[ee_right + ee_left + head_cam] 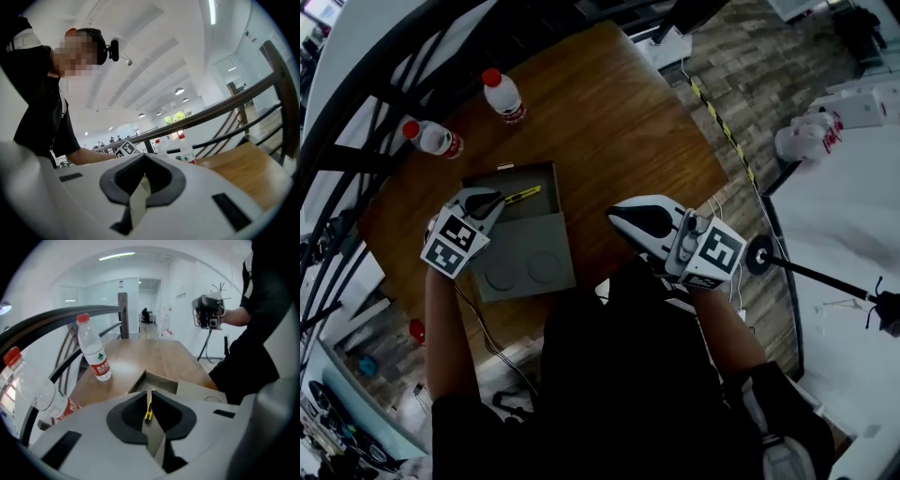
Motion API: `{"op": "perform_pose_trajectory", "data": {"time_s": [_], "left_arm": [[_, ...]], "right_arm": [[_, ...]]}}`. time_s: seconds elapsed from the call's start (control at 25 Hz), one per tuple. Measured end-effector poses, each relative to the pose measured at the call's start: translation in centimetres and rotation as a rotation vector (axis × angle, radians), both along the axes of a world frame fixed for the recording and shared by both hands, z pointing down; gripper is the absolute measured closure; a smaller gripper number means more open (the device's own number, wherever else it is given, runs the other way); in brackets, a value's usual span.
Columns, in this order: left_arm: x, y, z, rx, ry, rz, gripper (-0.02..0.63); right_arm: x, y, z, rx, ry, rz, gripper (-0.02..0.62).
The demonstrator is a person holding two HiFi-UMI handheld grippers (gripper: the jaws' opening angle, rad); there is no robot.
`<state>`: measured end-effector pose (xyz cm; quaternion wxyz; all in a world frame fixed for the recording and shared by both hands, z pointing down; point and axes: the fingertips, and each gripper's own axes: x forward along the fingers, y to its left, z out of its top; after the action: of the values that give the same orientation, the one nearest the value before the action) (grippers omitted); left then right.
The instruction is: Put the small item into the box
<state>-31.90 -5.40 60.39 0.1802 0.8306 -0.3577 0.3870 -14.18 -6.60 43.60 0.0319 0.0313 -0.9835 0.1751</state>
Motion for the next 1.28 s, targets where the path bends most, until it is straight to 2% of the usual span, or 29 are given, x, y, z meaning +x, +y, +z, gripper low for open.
{"op": "perform_pose_trajectory", "data": {"time_s": [0.24,0.36,0.44,0.68,0.8,1.04,1.2,1.28], "left_arm": [[1.8,1.7,-9.4,0.174,0.157,-0.152,0.579],[2.0,2.8,-13.0,0.283,0.194,-0.24,0.581],[2.7,4.2,-14.7,0.325,0.22,-0.3,0.581],[5.2,8.5,-20.5,0.483,0.355,-0.533,0.583],[6.8,11.0,-21.7,0.528,0.367,-0.647,0.584],[11.5,15.3,-24.4,0.65,0.425,-0.8,0.586],[14.2,18.6,-25.2,0.705,0.43,-0.867,0.586],[15.1,19.9,-26.2,0.74,0.463,-0.897,0.586]], "right_arm": [[-2.9,0.9,-4.6,0.043,-0.098,-0.169,0.584],[-5.0,1.0,-6.0,0.075,-0.151,-0.283,0.584],[-5.6,1.5,-7.2,0.086,-0.181,-0.354,0.584],[-4.4,3.7,-11.9,0.133,-0.251,-0.553,0.584],[-3.0,5.0,-13.3,0.151,-0.281,-0.643,0.584],[-0.8,6.9,-13.2,0.14,-0.325,-0.779,0.584],[0.3,9.3,-12.7,0.1,-0.357,-0.838,0.584],[0.8,10.2,-12.9,0.095,-0.362,-0.863,0.584]]}}
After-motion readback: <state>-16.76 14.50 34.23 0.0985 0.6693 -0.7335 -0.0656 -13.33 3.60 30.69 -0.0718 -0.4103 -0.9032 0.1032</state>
